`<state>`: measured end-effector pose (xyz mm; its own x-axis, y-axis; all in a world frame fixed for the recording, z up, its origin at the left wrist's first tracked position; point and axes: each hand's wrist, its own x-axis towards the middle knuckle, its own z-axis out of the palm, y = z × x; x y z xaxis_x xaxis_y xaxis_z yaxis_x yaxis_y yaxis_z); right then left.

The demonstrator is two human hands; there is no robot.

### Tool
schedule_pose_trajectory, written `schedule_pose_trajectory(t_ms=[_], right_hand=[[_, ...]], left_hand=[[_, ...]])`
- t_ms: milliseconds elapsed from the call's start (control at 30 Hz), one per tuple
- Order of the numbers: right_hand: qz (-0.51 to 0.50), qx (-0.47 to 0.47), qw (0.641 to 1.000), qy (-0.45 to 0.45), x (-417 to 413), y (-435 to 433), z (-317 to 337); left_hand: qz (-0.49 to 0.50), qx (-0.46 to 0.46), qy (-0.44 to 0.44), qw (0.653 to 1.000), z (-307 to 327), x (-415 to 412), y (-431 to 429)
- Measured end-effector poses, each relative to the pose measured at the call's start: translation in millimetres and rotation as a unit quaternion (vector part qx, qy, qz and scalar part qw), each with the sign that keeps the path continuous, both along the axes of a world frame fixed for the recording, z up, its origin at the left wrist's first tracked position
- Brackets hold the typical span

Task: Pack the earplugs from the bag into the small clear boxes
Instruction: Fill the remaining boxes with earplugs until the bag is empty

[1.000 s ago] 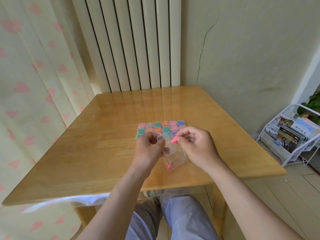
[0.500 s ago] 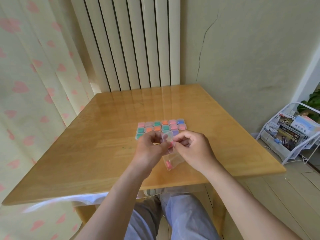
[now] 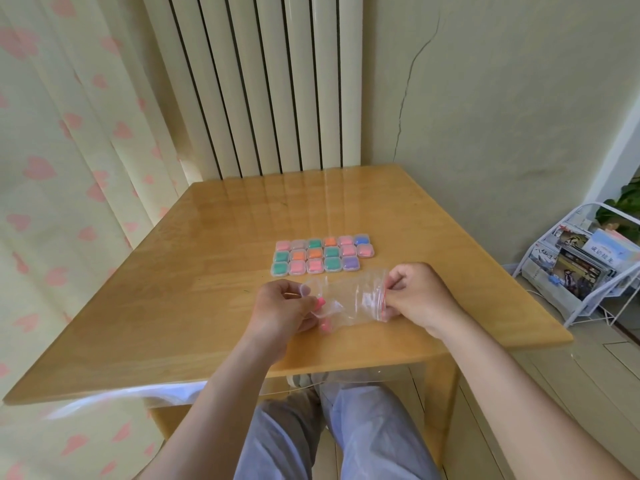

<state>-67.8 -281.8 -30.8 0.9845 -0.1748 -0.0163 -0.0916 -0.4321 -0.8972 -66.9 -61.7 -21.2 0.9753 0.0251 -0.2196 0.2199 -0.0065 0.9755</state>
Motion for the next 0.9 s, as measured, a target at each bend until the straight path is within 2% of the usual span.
schedule_pose_trajectory(t_ms=[100, 200, 400, 667, 800, 900], right_hand=[[0.077, -0.047, 0.996, 0.018, -2.0, 9.1, -0.8], [0.137, -0.117, 0.984, -0.012, -2.8, 19.3, -3.7], [0.211, -0.144, 0.967, -0.02, -1.1, 28.7, -11.0], [0.207, -0.096, 0.973, -0.037, -5.6, 34.1, -10.4], [0.194, -0.138, 0.97, -0.056, -4.8, 34.2, -13.5], [0.191, -0.135, 0.971, -0.057, -5.6, 35.7, -12.6]], left_hand=[[-0.004, -0.024, 0.008, 1.0, -0.1, 0.8, -0.7], [-0.006, -0.036, 0.012, 0.999, 0.2, 0.8, -0.7], [-0.006, -0.051, 0.027, 0.998, -1.5, -1.1, -1.2], [-0.01, -0.053, 0.025, 0.998, -4.1, 0.1, -3.9], [-0.013, -0.065, 0.026, 0.997, -5.1, 0.0, -5.0], [-0.013, -0.074, 0.029, 0.997, -5.8, 1.1, -5.6]])
